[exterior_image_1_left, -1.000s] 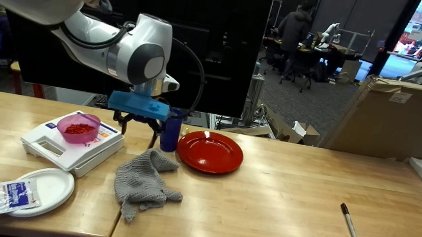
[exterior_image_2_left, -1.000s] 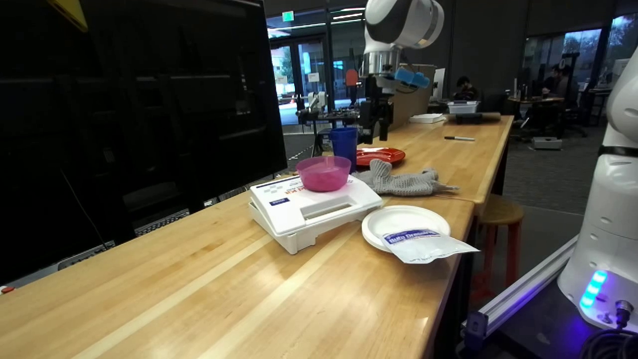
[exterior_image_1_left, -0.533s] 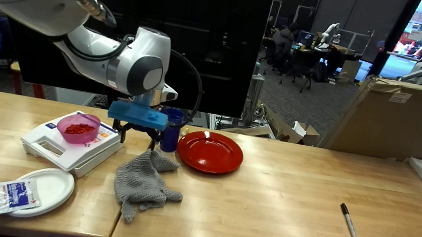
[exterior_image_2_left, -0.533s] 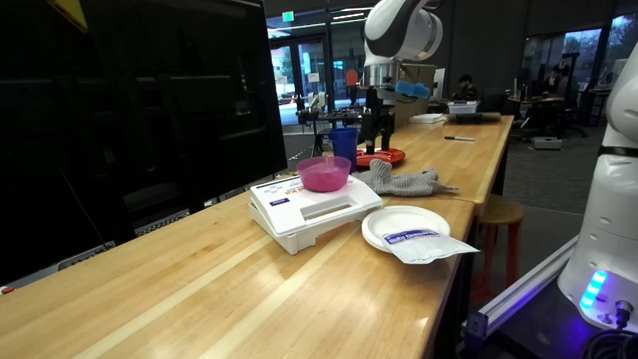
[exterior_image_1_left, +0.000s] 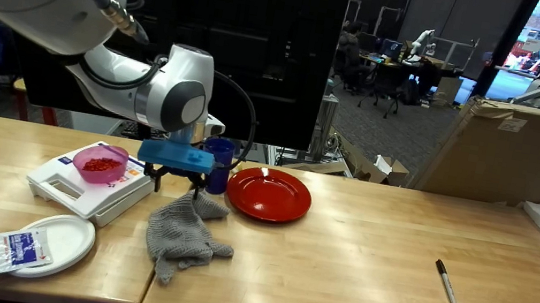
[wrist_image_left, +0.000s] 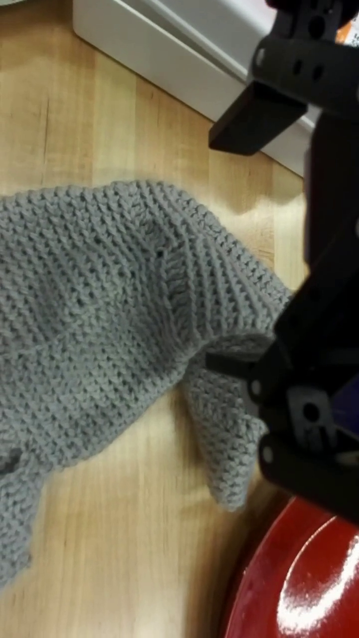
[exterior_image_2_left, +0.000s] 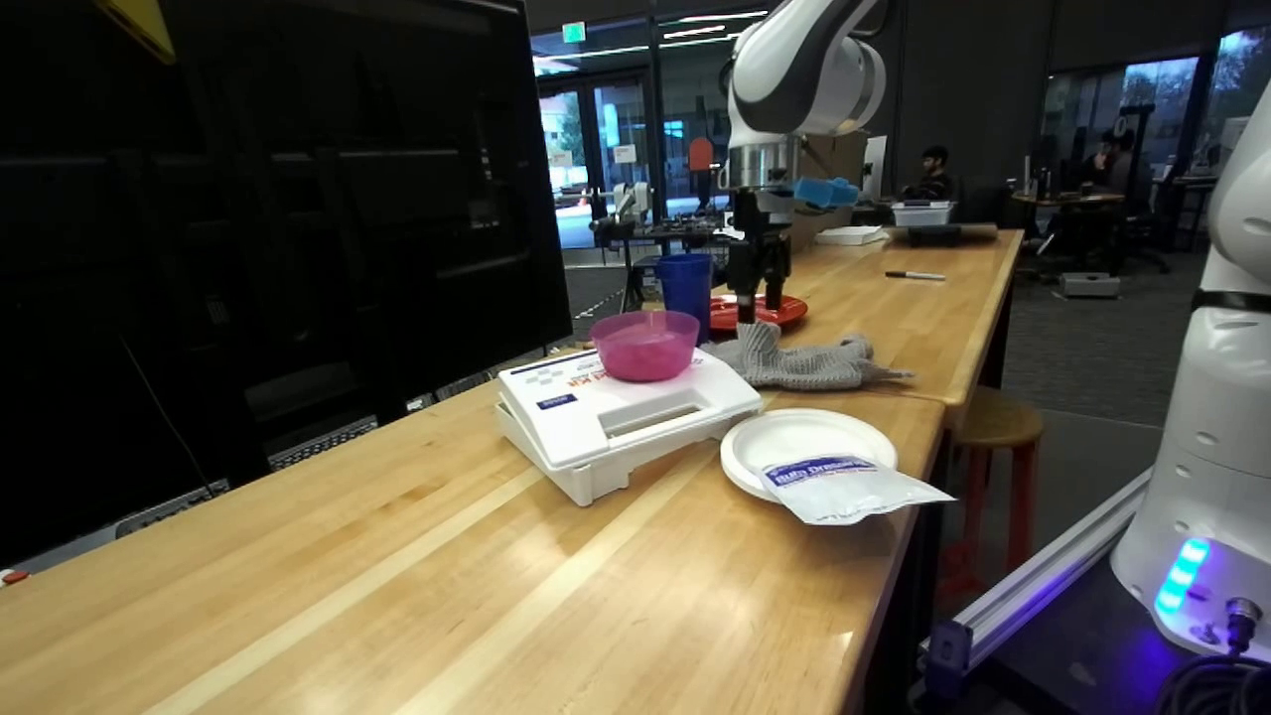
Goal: Use the grey cloth to wipe the table
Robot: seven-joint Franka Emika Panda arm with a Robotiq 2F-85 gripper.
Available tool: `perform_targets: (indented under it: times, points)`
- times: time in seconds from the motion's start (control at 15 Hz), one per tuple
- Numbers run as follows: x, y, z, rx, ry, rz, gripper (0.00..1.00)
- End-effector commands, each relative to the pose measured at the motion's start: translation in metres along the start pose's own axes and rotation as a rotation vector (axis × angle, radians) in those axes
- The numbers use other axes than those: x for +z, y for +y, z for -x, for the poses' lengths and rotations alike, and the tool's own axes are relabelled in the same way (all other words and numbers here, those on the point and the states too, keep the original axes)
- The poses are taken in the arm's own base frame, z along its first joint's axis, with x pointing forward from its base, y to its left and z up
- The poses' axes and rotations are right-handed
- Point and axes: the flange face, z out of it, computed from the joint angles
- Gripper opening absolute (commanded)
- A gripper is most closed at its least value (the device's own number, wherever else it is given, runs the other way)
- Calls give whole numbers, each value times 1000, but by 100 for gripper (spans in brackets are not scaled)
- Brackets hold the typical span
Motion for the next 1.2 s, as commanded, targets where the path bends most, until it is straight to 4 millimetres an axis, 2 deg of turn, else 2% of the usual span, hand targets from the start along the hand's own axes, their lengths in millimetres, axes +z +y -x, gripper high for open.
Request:
perform_targets:
  times: [0.0, 0.53, 1.13]
  points:
    - [6, -1, 3, -5, 35, 21, 100]
    - [25, 0, 6, -1, 57, 31, 100]
    - [37, 1, 6, 39, 83, 61, 100]
